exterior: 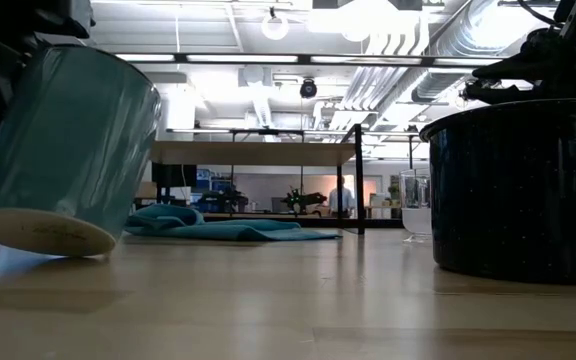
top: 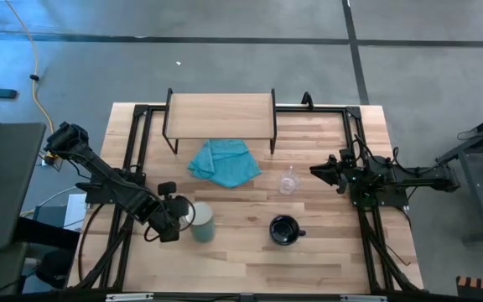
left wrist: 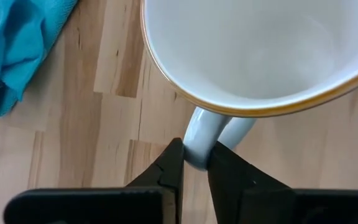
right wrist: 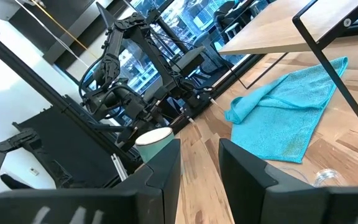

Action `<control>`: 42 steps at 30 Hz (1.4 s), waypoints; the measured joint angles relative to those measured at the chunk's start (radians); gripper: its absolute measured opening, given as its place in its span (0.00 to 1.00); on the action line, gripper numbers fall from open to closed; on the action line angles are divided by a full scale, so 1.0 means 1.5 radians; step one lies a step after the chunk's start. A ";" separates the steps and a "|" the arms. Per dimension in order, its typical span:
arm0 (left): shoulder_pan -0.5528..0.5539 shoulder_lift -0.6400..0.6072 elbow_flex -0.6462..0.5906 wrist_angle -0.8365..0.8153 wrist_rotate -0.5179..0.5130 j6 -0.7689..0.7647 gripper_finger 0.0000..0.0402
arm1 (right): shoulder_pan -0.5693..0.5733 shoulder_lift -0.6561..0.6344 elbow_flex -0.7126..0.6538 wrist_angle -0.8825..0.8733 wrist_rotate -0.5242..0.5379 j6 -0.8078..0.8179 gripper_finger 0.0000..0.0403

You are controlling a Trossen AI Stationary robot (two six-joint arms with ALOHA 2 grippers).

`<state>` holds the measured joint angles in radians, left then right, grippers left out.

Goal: Stack small to large cups/mugs on shelf
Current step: Put the light blue mug on the shelf

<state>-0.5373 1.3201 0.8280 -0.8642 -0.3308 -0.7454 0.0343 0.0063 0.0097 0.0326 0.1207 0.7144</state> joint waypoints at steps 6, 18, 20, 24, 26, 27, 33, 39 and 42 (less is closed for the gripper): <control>0.000 0.000 -0.001 -0.008 -0.035 -0.032 0.09 | 0.000 0.000 0.000 0.000 0.000 0.000 0.25; 0.000 0.001 -0.001 -0.020 -0.064 -0.032 0.02 | 0.000 0.000 0.000 -0.001 0.000 0.002 0.25; -0.001 0.001 -0.001 -0.018 -0.069 -0.032 0.02 | 0.000 0.000 0.000 -0.001 0.000 0.001 0.25; 0.000 0.001 -0.001 -0.020 -0.078 -0.032 0.02 | 0.000 0.000 0.000 -0.002 0.000 0.000 0.25; 0.000 0.001 -0.001 -0.021 -0.092 -0.042 0.02 | 0.000 0.000 0.000 -0.002 0.000 0.000 0.25; 0.000 0.001 -0.001 -0.025 -0.101 -0.052 0.02 | 0.000 0.000 0.000 -0.002 0.000 0.000 0.25; 0.000 0.001 -0.001 -0.120 -0.179 -0.184 0.02 | 0.000 0.000 0.000 -0.002 0.000 0.002 0.25; 0.000 0.001 -0.001 -0.243 -0.232 -0.354 0.02 | 0.000 0.000 0.000 -0.002 0.000 0.002 0.25; 0.000 0.000 -0.001 -0.286 -0.262 -0.436 0.02 | 0.000 0.000 0.000 -0.002 0.000 0.002 0.25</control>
<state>-0.5369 1.3207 0.8261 -1.2935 -0.7232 -1.3991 0.0341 0.0063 0.0097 0.0299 0.1207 0.7169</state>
